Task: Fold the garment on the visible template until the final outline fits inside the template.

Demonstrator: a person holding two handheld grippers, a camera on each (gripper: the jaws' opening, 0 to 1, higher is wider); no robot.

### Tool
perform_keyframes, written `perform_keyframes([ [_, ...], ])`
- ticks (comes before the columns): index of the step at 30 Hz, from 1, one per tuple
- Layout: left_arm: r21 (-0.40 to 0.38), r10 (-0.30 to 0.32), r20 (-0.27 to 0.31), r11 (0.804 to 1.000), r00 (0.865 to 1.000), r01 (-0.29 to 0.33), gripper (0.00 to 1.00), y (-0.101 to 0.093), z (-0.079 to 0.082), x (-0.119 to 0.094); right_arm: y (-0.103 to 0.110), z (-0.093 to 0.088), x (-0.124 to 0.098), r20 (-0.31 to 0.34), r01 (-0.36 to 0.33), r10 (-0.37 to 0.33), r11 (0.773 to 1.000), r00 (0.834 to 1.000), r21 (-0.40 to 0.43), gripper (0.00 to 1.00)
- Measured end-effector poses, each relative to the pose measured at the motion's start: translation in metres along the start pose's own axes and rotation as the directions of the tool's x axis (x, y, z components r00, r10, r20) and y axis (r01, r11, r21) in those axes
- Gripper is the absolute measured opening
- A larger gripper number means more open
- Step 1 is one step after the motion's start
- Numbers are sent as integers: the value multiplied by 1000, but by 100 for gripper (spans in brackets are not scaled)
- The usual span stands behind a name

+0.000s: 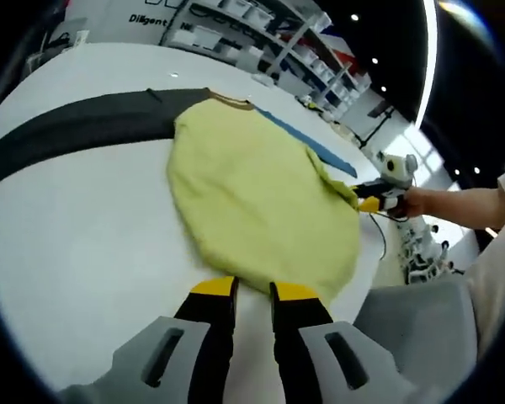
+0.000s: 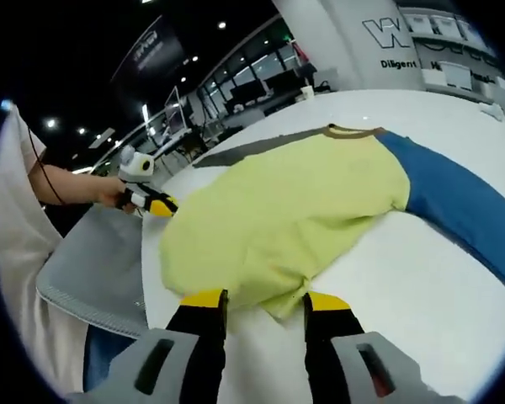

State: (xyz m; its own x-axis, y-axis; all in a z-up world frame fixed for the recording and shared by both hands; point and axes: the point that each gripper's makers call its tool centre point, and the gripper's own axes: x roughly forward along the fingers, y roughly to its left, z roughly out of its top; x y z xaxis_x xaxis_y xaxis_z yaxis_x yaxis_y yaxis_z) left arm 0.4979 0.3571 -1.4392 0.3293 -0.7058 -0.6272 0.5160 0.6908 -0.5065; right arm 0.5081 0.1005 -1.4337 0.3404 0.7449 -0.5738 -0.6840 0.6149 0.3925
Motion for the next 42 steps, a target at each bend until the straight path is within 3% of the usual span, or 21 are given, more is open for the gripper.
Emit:
perform_keyframes([
  [4, -2, 1, 4, 1000, 1000, -1, 8, -1, 0, 6, 0, -4, 1, -44, -4, 2, 999, 999, -40, 15],
  [8, 7, 2, -4, 1000, 1000, -2, 0, -1, -3, 3, 6, -2, -6, -38, -12, 10, 999, 999, -51, 0],
  [14, 16, -25, 38, 1000, 999, 24, 0, -7, 8, -10, 21, 10, -25, 7, -41, 42, 999, 999, -15, 0],
  [18, 26, -42, 85, 999, 995, 40, 0, -15, 28, -21, 29, 21, -44, 35, -42, 40, 998, 999, 56, 0],
  [21, 42, -55, 131, 998, 990, 50, 1, -26, 52, -29, 27, 22, -55, 20, -7, 6, 999, 1000, 38, 0],
  [22, 48, -55, 134, 998, 989, 49, 1, -27, 57, -30, 22, 15, -59, -24, 28, -27, 997, 999, 71, 0],
  [24, 69, -56, 127, 996, 990, 48, 1, -32, 68, -23, 12, 7, -62, -58, 74, -70, 995, 996, 67, 0],
  [27, 85, -67, 129, 995, 989, 57, 1, -37, 86, 3, 3, 7, -61, -6, 77, -77, 993, 997, 88, 0],
  [32, 89, -125, 137, 990, 983, 114, 0, -56, 108, 42, -6, 5, -52, -7, 96, -96, 987, 995, 128, 0],
  [34, 138, -145, 135, 982, 980, 126, 2, -64, 109, 43, -7, 8, -53, 12, 100, -103, 983, 995, 157, 0],
  [37, 139, -139, 141, 983, 980, 120, 14, -63, 106, 34, -14, 6, -59, 15, 132, -136, 978, 991, 161, 0],
  [40, 160, -90, 136, 985, 987, 67, 16, -42, 94, 19, -26, 0, -65, 15, 167, -173, 969, 985, 185, 0],
  [42, 126, -43, 134, 992, 990, 26, 17, -21, 84, 11, -31, -4, -68, 13, 185, -191, 963, 982, 198, 0],
])
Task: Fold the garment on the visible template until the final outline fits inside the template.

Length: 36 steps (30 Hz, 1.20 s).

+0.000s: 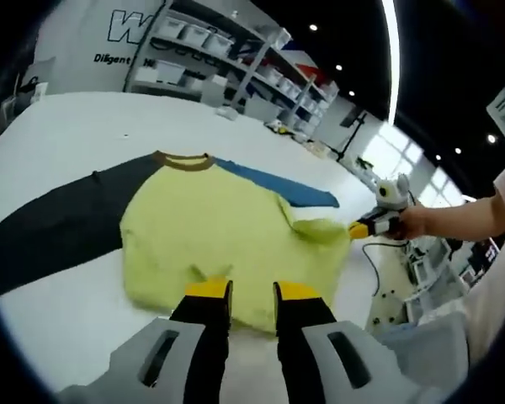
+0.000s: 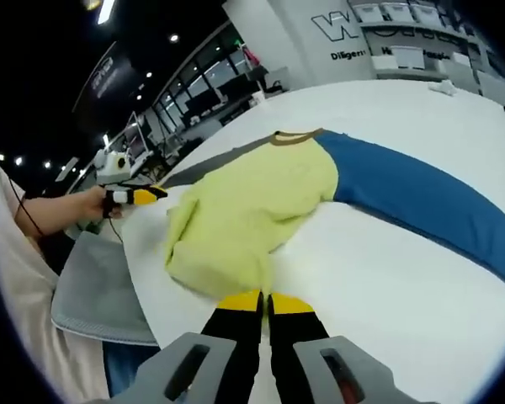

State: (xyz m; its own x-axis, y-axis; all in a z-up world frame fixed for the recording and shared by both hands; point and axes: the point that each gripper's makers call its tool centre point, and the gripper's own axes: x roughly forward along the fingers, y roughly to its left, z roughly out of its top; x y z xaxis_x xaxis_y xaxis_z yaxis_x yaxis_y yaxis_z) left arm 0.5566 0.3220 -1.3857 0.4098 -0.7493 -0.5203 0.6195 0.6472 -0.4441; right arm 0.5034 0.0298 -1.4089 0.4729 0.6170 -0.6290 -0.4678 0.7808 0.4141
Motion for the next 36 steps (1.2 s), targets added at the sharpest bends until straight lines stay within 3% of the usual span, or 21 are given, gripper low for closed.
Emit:
perform_keyframes([
  [3, -26, 56, -57, 998, 997, -58, 15, 23, -21, -6, -3, -5, 2, -18, -4, 4, 1000, 1000, 10, 0],
  [4, -23, 55, -50, 998, 997, -56, 15, 25, -22, -3, -2, -6, 2, -20, -4, 4, 1000, 1000, 7, 0],
  [11, -93, 21, -53, 995, 998, -26, 15, 11, -19, 29, -2, -11, 7, -40, 0, 1, 1000, 999, 18, 0],
  [15, -92, 24, -102, 995, 994, -34, 13, 13, -29, 40, -1, -12, 7, -45, 1, 0, 1000, 999, 21, 0],
  [17, -94, 11, -120, 995, 993, -22, 6, 11, -33, 39, -2, -13, 7, -49, 3, -1, 1000, 999, 22, 0],
  [19, -91, -19, -90, 996, 996, 11, 1, 5, -26, 36, -1, -13, 7, -47, 2, -1, 1000, 999, 23, 0],
  [23, -47, -10, -53, 999, 999, 8, 0, -2, -13, 17, 4, -9, 5, -43, -1, 2, 1000, 999, 19, 0],
  [26, 31, 17, -9, 999, 1000, -17, 0, -10, 0, -17, 10, -5, 1, -32, -13, 13, 1000, 999, 14, 0],
  [28, 101, 45, -13, 994, 999, -43, 1, -17, -1, -42, 18, -3, -1, -28, -26, 26, 1000, 999, 2, 0],
  [33, 63, 67, -36, 996, 997, -65, 1, -34, -25, -79, 37, -13, -3, -55, -56, 55, 998, 997, -6, 0],
  [36, 87, 93, -144, 993, 985, -81, 1, -42, -62, -84, 43, -30, -3, -105, -57, 56, 998, 993, -3, 0],
])
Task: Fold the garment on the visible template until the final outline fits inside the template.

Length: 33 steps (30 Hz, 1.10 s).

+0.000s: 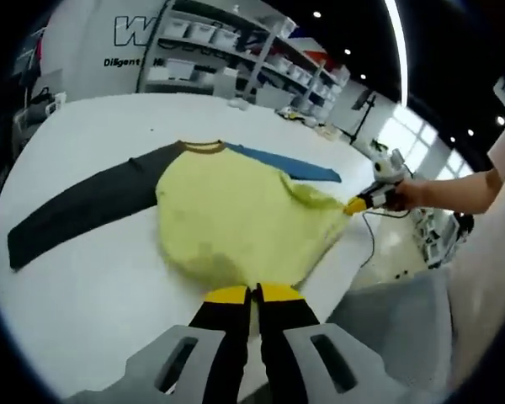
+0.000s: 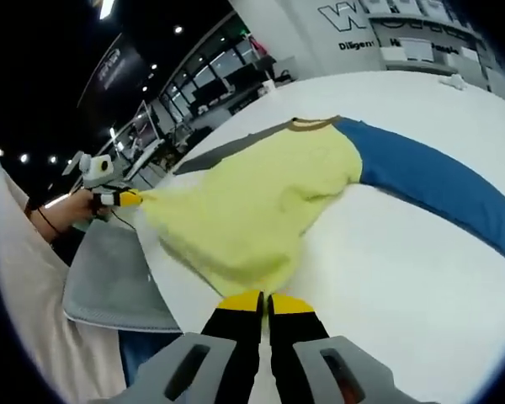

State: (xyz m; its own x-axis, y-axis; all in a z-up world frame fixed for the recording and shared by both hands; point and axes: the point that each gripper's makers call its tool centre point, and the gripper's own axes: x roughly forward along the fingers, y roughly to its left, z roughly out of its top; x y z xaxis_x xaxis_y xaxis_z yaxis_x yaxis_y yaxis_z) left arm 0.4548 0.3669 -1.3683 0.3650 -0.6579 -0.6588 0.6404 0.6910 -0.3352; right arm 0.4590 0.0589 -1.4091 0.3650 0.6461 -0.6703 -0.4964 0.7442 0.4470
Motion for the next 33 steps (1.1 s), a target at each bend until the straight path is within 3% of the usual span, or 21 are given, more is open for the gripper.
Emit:
perform_keyframes([
  [1, 4, 4, -12, 1000, 1000, -4, 1, 0, -4, 1, 3, -6, 2, -10, -4, 4, 1000, 1000, -5, 0],
  [4, -21, 1, -139, 1000, 990, -4, 0, 0, -41, 7, 0, -28, 3, -75, 18, -16, 999, 997, 29, 0],
  [5, -48, -7, -151, 999, 989, -1, 0, 0, -48, 8, 0, -35, 3, -93, 21, -19, 999, 996, 29, 0],
  [8, -72, 20, -90, 997, 996, -26, 3, 16, -44, 9, -3, -41, 2, -105, 44, -41, 999, 994, 23, 0],
  [9, -117, 40, -58, 992, 998, -46, 5, 26, -39, 9, -3, -42, 2, -99, 48, -44, 998, 994, 33, 0],
  [11, -114, 103, -23, 988, 994, -105, 12, 46, -32, 10, -8, -45, 1, -102, 70, -65, 997, 993, 44, 0],
  [14, -120, 177, -68, 976, 982, -184, 13, 72, -38, 17, -13, -52, 1, -120, 93, -86, 994, 989, 60, 0],
  [16, -143, 143, -111, 977, 984, -158, 14, 68, -46, 27, -13, -53, 1, -116, 97, -88, 993, 989, 72, 0],
  [18, -110, 146, -119, 981, 982, -159, 20, 64, -48, 35, -12, -51, 1, -108, 97, -89, 992, 990, 78, 0],
  [23, -70, 99, -125, 992, 987, -108, 17, 41, -45, 48, -18, -51, -4, -88, 129, -122, 988, 989, 78, 0],
  [25, 20, 52, -205, 999, 977, -49, 7, 29, -60, 50, -23, -50, -6, -84, 153, -146, 985, 986, 75, 0],
  [26, 56, 63, -165, 997, 984, -54, 7, 30, -54, 53, -24, -50, -7, -85, 158, -152, 985, 985, 75, 0],
  [27, 29, 89, -189, 996, 978, -85, 7, 33, -57, 51, -25, -49, -7, -87, 162, -156, 985, 984, 66, 0],
  [29, 15, 82, -205, 997, 975, -81, 7, 29, -60, 48, -19, -49, -5, -87, 128, -122, 989, 989, 68, 0],
  [30, 19, 75, -212, 997, 974, -73, 7, 29, -61, 47, -10, -58, -4, -137, 74, -67, 996, 988, 45, 0],
  [31, 20, 70, -223, 998, 972, -68, 7, 29, -64, 45, -9, -64, -5, -183, 71, -63, 997, 981, 39, 0],
  [32, 19, 71, -231, 997, 970, -69, 7, 31, -67, 44, -17, -57, -8, -151, 113, -109, 993, 983, 17, 0],
  [33, 8, 61, -233, 998, 970, -61, 7, 31, -67, 42, -17, -56, -9, -151, 108, -104, 994, 983, 22, 0],
])
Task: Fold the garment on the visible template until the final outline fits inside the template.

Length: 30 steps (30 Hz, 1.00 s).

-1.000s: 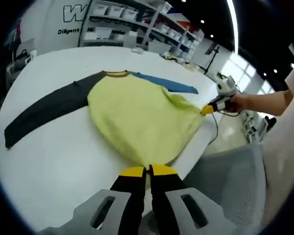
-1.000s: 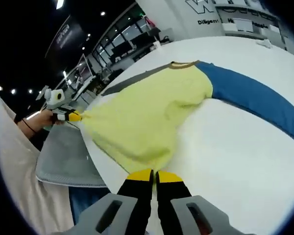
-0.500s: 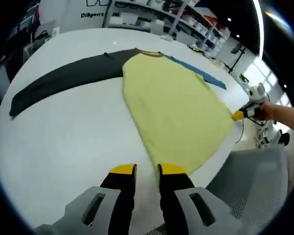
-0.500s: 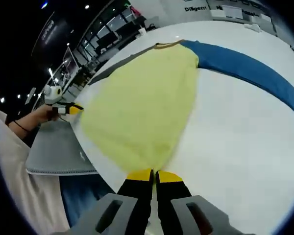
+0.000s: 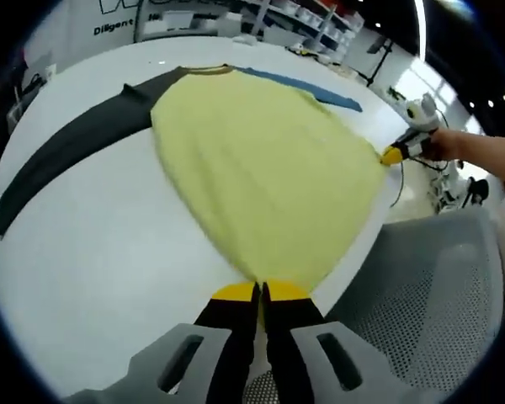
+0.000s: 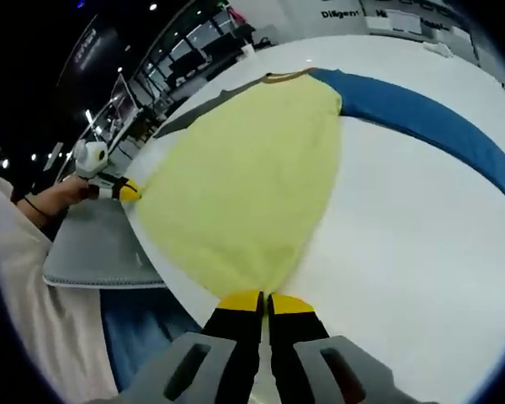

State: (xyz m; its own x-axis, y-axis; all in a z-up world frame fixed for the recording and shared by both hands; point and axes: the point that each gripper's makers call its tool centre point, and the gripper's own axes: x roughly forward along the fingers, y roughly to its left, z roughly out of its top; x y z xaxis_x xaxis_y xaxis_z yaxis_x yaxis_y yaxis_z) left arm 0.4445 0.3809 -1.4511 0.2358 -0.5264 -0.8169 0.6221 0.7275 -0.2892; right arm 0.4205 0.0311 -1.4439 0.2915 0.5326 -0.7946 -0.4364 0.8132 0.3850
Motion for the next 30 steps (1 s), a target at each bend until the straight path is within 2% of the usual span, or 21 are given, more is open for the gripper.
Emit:
perform_keyframes([
  [2, 0, -4, -1, 1000, 1000, 4, 10, 3, 3, -3, 6, 0, -1, -21, -48, 48, 998, 999, -33, 0],
  [4, -9, 18, 38, 1000, 999, -18, 21, 14, 13, -7, 0, 8, -5, -8, -27, 27, 999, 1000, -33, 0],
  [5, -58, 20, 61, 998, 998, -17, 25, 20, 21, -13, -6, 12, -8, -3, -11, 11, 999, 1000, -31, 0],
  [7, -77, 42, 139, 996, 989, -32, 28, 38, 42, -23, -26, 31, -16, 72, 43, -46, 998, 996, 36, 2],
  [8, -80, 73, 150, 995, 986, -62, 29, 50, 48, -28, -40, 39, -22, 97, 65, -73, 995, 993, 78, 3],
  [9, -61, 118, 158, 992, 980, -110, 31, 67, 56, -32, -51, 45, -26, 116, 98, -108, 991, 987, 93, 5],
  [10, -52, 135, 159, 990, 978, -128, 33, 73, 58, -33, -66, 59, -32, 166, 142, -152, 987, 974, 72, 7],
  [12, -52, 182, 186, 983, 965, -176, 37, 101, 75, -37, -87, 69, -36, 186, 188, -204, 977, 961, 101, 16],
  [13, -58, 215, 208, 977, 954, -207, 39, 119, 86, -39, -103, 80, -39, 222, 224, -242, 969, 944, 105, 21],
  [14, -65, 240, 211, 971, 947, -232, 41, 132, 92, -40, -113, 87, -40, 236, 243, -262, 964, 936, 106, 24],
  [15, -65, 263, 219, 965, 940, -254, 41, 145, 99, -42, -125, 92, -41, 220, 281, -301, 953, 928, 115, 26],
  [19, -45, 331, 211, 943, 920, -329, 41, 195, 127, -45, -158, 114, -40, 227, 346, -368, 929, 902, 131, 25],
  [20, -47, 337, 204, 941, 919, -335, 41, 205, 132, -44, -166, 122, -38, 229, 354, -377, 925, 897, 138, 26],
  [22, -80, 368, 172, 930, 914, -359, 41, 230, 139, -45, -181, 132, -35, 221, 370, -395, 917, 892, 148, 30],
  [23, -95, 389, 166, 921, 906, -378, 42, 240, 144, -47, -188, 135, -35, 215, 384, -409, 911, 887, 153, 31],
  [25, -136, 424, 124, 903, 897, -408, 43, 257, 143, -49, -201, 143, -35, 219, 400, -429, 902, 876, 165, 31],
  [27, -149, 444, 110, 892, 889, -427, 44, 267, 144, -52, -212, 150, -35, 221, 406, -439, 896, 871, 180, 35],
  [28, -164, 445, 94, 889, 891, -427, 45, 270, 142, -51, -216, 152, -35, 217, 407, -443, 893, 870, 191, 36],
  [29, -199, 421, 51, 893, 905, -404, 47, 268, 134, -49, -221, 152, -35, 210, 414, -449, 890, 868, 192, 38],
  [30, -210, 427, 24, 886, 904, -413, 51, 270, 128, -49, -224, 151, -34, 202, 417, -452, 888, 869, 194, 40],
])
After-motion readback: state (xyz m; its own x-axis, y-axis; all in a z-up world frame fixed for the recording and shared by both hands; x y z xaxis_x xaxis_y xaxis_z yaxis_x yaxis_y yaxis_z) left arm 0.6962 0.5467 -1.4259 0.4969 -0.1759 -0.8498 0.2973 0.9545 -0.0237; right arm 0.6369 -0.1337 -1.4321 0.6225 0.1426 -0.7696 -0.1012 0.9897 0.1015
